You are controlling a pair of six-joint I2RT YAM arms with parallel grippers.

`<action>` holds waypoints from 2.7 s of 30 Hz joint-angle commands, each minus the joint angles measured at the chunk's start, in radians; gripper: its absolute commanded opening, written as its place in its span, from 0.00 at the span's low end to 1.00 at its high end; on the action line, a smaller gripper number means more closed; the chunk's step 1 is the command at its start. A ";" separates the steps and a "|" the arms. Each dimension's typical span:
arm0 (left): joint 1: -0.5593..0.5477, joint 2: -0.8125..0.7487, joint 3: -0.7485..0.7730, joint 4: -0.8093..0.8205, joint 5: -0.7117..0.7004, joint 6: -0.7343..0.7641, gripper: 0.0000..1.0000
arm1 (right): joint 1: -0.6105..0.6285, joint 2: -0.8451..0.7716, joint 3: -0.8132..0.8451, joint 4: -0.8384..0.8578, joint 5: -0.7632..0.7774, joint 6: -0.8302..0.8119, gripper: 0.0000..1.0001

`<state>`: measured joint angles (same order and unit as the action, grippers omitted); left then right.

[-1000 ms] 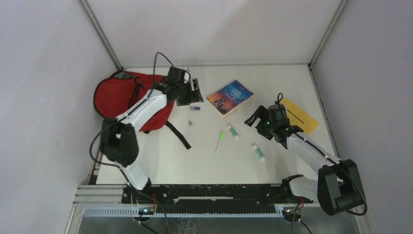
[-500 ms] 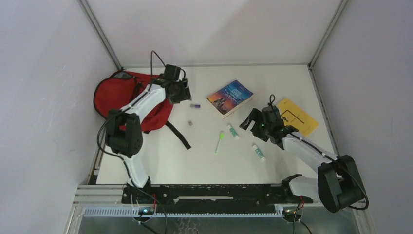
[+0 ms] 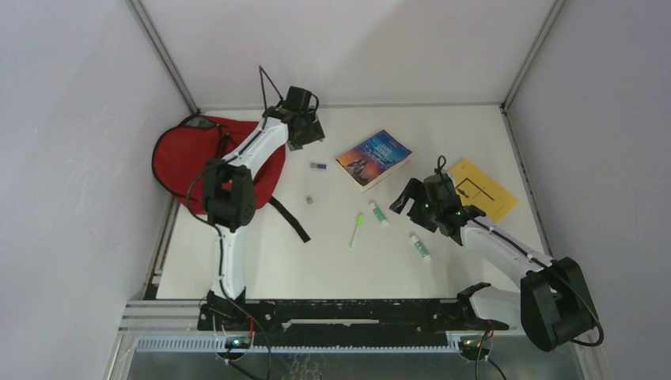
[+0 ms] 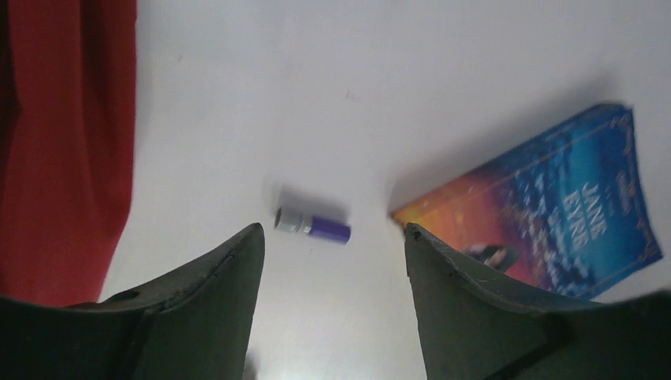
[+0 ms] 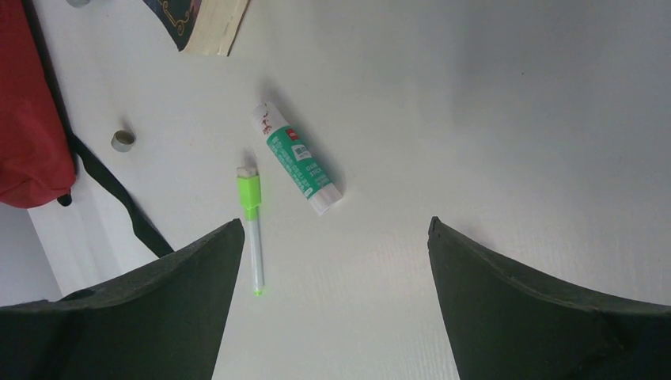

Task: Pack the student bag
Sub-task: Move the stationery to the center of the board.

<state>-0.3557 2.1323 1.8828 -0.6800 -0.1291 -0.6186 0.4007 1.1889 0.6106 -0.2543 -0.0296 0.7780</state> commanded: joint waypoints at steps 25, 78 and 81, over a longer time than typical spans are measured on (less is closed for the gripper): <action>0.026 0.399 0.429 0.059 0.197 -0.057 0.54 | 0.017 -0.119 0.060 -0.060 0.016 -0.018 0.95; -0.155 -0.206 -0.360 0.108 0.099 0.239 0.48 | 0.113 -0.087 0.067 -0.056 0.030 0.005 0.95; -0.143 -0.301 -0.410 0.112 0.075 0.202 0.51 | 0.113 -0.081 0.067 -0.058 0.030 0.003 0.95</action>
<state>-0.5125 2.0144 1.5173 -0.5869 -0.0383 -0.3855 0.5041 1.1030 0.6369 -0.3424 -0.0086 0.7731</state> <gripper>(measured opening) 0.497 0.954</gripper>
